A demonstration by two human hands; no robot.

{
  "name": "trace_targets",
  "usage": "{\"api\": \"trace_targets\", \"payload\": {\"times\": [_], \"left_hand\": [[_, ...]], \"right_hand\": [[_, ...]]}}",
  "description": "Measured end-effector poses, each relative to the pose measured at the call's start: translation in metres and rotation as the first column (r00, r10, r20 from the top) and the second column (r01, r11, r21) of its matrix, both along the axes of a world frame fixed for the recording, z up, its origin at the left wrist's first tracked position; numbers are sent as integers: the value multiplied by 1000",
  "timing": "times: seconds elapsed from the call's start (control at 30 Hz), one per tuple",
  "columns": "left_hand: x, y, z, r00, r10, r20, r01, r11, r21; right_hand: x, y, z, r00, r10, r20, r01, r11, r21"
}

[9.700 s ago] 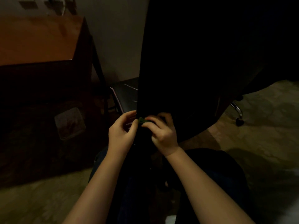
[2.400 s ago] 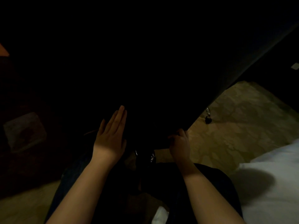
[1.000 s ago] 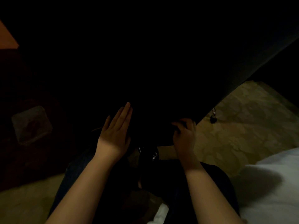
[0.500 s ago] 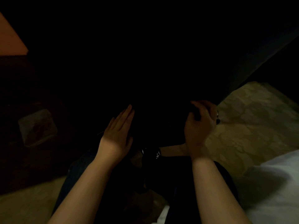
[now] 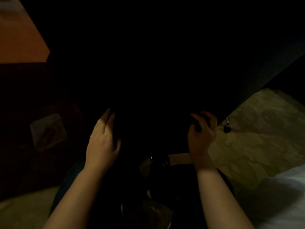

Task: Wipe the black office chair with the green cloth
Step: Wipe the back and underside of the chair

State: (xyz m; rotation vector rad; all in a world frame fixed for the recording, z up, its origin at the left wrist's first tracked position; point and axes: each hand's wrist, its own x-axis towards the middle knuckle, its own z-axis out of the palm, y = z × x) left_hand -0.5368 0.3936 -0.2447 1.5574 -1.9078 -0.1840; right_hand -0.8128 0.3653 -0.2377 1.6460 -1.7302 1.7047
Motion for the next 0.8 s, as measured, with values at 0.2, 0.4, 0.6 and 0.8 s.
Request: {"api": "trace_targets", "payload": {"times": [0.2, 0.4, 0.6, 0.8], "left_hand": [[13, 1, 1, 996, 87, 20, -88, 994, 64], [22, -3, -5, 986, 165, -14, -164, 985, 49], [24, -9, -12, 983, 184, 10, -183, 971, 153], [37, -21, -22, 971, 236, -39, -221, 946, 239]], "right_hand": [[-19, 1, -11, 983, -90, 158, 75, 992, 97], [-34, -4, -13, 955, -146, 258, 102, 979, 178], [-10, -7, -24, 905, -145, 399, 53, 971, 232], [21, -8, -11, 904, -151, 400, 92, 982, 164]]}}
